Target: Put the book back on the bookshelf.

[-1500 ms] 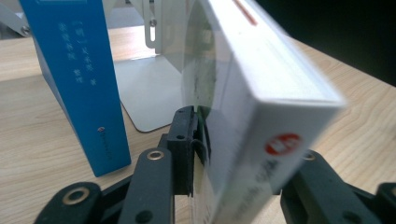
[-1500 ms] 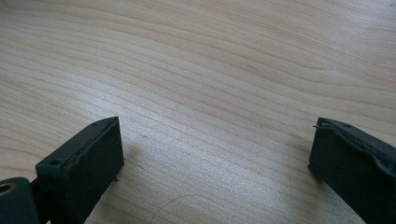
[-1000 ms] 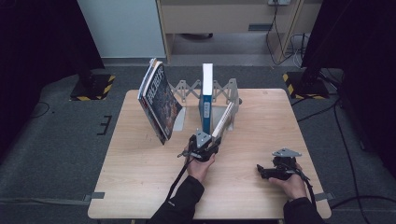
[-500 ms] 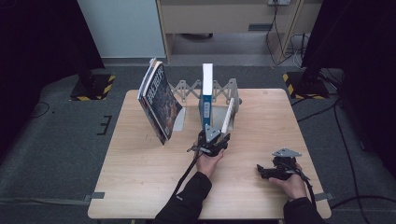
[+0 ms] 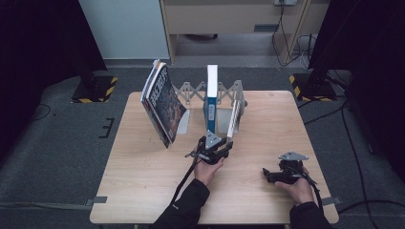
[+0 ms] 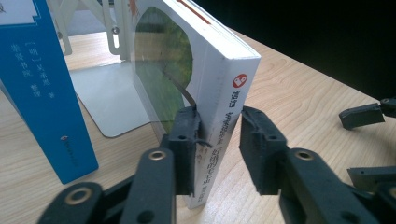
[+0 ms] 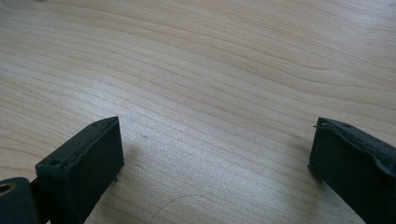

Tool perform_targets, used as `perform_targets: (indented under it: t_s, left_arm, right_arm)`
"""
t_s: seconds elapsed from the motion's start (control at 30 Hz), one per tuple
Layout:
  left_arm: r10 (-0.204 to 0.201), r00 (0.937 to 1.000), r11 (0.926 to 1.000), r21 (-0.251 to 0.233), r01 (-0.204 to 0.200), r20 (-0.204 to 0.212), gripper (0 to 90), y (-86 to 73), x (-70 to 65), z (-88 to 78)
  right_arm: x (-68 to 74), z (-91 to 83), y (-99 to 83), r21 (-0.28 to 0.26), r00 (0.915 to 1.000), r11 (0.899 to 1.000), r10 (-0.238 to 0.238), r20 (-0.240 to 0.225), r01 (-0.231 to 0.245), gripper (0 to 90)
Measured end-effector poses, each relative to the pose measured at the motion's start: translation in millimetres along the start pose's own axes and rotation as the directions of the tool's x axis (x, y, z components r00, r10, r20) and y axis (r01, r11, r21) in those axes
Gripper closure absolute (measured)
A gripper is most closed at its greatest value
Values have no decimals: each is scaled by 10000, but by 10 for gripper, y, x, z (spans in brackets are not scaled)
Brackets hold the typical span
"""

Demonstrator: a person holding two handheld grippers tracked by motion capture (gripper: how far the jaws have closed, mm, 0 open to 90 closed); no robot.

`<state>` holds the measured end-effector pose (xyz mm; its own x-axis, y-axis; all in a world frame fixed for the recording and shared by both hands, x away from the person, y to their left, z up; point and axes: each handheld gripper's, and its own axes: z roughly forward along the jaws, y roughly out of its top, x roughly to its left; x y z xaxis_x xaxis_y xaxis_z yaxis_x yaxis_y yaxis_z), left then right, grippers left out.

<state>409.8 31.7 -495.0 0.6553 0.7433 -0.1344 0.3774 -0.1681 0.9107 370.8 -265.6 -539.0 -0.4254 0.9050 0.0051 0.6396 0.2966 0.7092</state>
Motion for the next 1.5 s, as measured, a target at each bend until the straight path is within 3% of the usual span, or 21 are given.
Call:
perform_targets:
  t_s: [0.23,0.53,0.9,1.07,1.5]
  left_arm:
    - [-79,9999,9999,-68,80,78,687,18,-2,58]
    - [-66,10000,10000,0,66,22,656,135,12,266]
    - [181,9991,9998,73,-179,-376,636,253,84,470]
    - [89,9991,10000,-5,-89,-408,622,267,98,555]
    - [357,9972,9993,98,-351,-658,588,326,114,674]
  right_arm:
    - [0,0,0,0,10000,10000,-3,-1,3,29]
    - [0,0,0,2,10000,10000,2,0,-2,29]
    - [0,0,0,0,10000,10000,-1,-1,1,29]
    - [0,0,0,2,10000,10000,5,0,-5,29]
    - [0,0,0,2,10000,10000,3,-2,-3,29]
